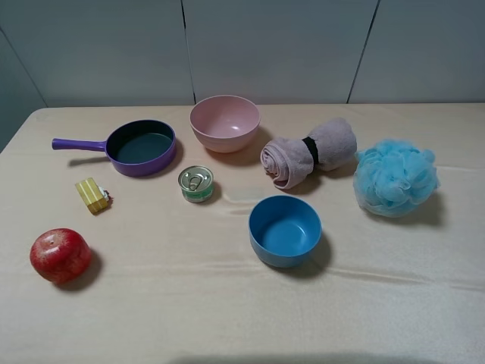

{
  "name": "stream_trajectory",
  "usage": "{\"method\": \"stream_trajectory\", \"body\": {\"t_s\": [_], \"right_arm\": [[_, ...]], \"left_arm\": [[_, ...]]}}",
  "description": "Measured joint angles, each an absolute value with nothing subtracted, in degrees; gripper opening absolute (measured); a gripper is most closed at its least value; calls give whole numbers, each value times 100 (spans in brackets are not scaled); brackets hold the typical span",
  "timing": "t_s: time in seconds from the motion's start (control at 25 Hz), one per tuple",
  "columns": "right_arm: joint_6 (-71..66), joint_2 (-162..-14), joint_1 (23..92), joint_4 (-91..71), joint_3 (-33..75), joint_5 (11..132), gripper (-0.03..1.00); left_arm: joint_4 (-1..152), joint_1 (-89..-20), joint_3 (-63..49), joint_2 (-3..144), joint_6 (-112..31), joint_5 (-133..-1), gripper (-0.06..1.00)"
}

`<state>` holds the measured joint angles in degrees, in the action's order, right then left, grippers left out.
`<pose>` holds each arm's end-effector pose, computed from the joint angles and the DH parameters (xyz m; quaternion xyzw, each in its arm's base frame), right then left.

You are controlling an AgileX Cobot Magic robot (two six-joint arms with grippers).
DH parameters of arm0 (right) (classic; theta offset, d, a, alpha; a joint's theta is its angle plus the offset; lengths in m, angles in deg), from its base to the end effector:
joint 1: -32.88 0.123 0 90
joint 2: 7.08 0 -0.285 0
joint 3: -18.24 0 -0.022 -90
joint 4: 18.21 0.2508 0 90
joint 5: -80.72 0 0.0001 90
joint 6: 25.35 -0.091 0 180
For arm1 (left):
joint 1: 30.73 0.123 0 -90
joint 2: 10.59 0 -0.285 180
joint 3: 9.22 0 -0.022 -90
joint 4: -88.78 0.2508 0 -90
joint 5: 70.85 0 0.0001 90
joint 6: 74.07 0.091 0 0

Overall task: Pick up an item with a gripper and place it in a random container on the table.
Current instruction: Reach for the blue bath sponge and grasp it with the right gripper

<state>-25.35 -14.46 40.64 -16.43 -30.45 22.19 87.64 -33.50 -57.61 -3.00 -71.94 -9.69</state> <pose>-0.0044 0.0018 0.2799 -0.0573 0.8395 0.0520 0.5379 -0.0061 -0.0013 0.2776 0.0369 0.8524 -0.0129 0.5214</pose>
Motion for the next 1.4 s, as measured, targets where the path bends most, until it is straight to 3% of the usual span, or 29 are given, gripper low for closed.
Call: {"method": "stream_trajectory", "body": {"t_s": [1.4], "right_arm": [[-2535,-1446,4064,-1629,-3045,2219,69]], "left_arm": [[8764,-3350,-5761,-300,-7194,-969,99]]}}
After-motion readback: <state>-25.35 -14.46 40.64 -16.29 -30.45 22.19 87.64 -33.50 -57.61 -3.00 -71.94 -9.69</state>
